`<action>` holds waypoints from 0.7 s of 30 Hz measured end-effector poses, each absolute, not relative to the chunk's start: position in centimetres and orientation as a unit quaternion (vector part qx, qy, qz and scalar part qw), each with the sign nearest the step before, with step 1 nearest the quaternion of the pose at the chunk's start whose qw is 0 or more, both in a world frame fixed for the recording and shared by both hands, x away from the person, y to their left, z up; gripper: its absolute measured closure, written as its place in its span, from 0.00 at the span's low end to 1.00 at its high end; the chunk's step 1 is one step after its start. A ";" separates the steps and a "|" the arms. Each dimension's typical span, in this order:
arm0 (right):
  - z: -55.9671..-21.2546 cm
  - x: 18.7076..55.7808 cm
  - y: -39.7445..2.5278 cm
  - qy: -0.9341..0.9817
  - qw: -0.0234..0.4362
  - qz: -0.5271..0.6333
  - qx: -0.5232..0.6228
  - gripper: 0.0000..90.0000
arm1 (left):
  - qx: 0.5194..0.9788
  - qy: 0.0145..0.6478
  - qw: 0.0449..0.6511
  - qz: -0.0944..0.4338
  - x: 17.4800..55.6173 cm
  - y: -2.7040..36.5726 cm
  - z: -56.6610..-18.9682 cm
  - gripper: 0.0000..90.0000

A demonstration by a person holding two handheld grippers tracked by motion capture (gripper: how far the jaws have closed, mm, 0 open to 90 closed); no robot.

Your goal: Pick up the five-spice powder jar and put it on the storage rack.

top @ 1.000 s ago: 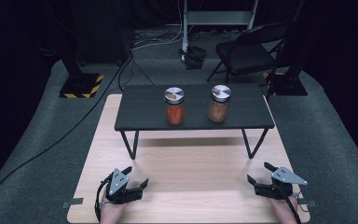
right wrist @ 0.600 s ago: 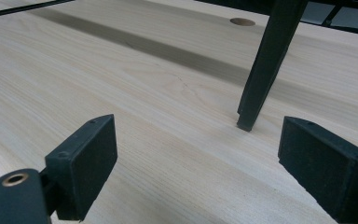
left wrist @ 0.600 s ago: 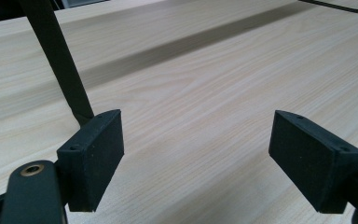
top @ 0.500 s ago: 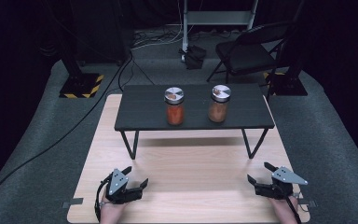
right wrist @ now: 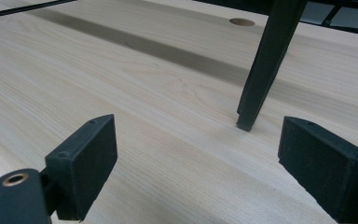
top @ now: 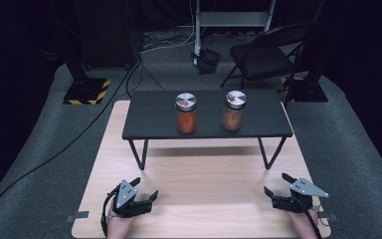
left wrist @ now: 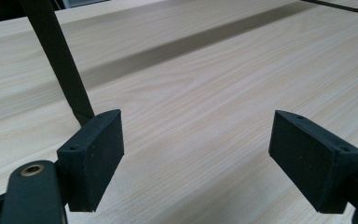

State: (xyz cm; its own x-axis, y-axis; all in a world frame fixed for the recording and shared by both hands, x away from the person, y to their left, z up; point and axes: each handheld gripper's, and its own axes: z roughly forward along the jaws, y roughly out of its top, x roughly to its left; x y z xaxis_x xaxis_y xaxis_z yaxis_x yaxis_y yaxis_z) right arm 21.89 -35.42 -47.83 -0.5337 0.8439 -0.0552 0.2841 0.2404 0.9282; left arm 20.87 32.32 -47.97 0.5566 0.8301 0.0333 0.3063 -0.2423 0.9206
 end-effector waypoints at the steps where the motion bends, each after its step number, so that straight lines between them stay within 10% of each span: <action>1: -47.8 21.9 -35.4 0.732 0.291 0.481 0.385 0.12 | 0.740 0.384 0.481 0.272 20.9 32.3 -48.0 0.20; 21: -47.8 21.9 -35.3 0.733 0.294 0.479 0.383 0.12 | 0.741 0.382 0.479 0.274 20.9 32.3 -47.9 0.20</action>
